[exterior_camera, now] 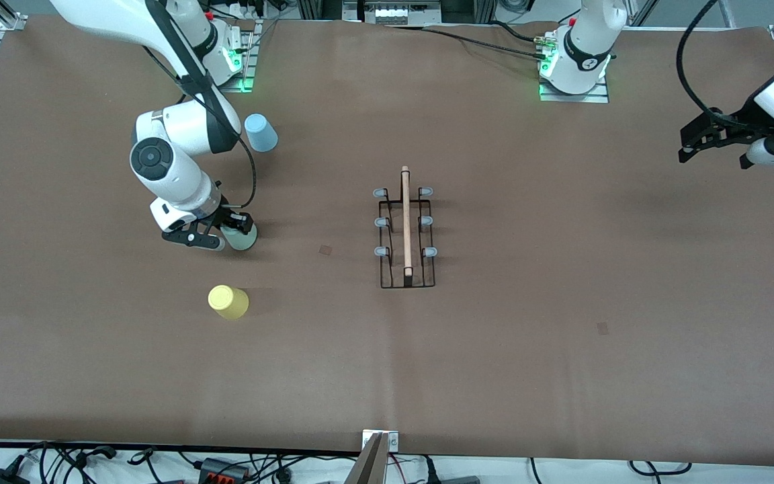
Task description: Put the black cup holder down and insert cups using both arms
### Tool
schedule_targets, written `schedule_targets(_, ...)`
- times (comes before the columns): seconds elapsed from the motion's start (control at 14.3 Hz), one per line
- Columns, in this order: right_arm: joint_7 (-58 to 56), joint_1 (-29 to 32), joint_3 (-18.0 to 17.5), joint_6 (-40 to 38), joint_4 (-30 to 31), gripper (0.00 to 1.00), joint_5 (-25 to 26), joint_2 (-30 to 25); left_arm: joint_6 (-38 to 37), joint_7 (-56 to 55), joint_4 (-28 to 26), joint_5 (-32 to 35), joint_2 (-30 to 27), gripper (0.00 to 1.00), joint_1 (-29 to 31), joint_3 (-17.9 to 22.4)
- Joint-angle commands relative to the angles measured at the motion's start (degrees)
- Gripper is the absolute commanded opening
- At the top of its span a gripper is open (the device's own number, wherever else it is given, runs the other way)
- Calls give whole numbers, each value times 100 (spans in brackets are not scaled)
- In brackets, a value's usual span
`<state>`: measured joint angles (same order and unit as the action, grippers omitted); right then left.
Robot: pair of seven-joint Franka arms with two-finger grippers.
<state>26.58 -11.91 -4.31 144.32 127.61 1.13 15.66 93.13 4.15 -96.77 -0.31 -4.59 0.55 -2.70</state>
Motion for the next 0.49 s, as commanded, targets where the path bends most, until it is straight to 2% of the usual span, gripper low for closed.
schedule_targets(0.0,100,4,-70,-613,27,13,-25,-790,-137,7,211,-119,99,100,-3,-55)
schedule_targets(0.14,992,4,-542,-896,-112,12,-43,-1134,-146,7,211,-119,99,100,15,-55)
schedule_targets(0.28,2414,-22,-1052,-1246,-664,12,-43,-1118,-146,24,211,-119,107,100,59,-47)
schedule_targets(0.42,3751,-267,-1343,-1546,-1227,12,-43,-934,-164,42,194,-119,107,100,77,-3)
